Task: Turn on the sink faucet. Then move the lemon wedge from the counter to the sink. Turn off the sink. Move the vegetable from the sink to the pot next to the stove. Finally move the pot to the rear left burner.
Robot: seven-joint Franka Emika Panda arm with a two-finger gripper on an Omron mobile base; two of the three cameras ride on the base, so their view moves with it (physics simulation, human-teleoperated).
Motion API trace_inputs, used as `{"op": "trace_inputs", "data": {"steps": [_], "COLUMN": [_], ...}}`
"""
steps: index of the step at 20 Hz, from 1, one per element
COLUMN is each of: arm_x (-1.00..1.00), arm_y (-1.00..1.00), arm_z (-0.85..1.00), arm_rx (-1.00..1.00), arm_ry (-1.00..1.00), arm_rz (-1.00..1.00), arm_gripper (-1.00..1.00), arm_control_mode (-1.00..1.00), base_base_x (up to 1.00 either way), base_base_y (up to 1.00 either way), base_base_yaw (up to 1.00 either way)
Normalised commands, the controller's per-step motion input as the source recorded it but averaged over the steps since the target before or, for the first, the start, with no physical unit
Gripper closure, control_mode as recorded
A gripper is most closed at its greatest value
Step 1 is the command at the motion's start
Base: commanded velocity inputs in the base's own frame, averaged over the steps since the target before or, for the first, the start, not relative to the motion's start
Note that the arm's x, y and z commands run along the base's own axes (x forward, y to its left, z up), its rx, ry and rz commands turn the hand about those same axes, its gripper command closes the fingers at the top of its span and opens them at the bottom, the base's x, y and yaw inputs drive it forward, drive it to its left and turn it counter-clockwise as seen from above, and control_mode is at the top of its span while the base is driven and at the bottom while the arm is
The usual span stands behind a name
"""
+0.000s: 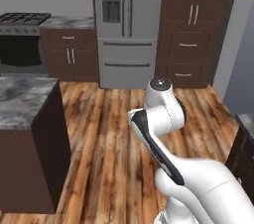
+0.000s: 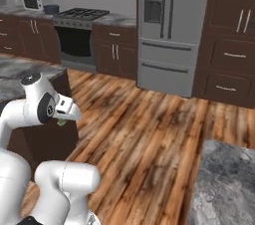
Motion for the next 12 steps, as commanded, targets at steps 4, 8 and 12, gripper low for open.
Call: {"op": "trace_inputs", "data": {"steps": [4,8,12], "arm_x": [0.0,0.0,0.0], "arm_y": [0.0,0.0,0.0], "arm_z": [0.0,0.0,0.0], "arm_rx": [0.0,0.0,0.0], "arm_ry": [0.0,0.0,0.0], "arm_rz": [0.0,0.0,0.0], "arm_gripper": [1.0,1.0,1.0], "arm_control_mode": [1.0,1.0,1.0], "base_base_x": [0.96,1.0,1.0], "base_base_y": [-0.38,-0.06,0.0], "base_base_yaw": [-0.21,-0.12,-0.11]}}
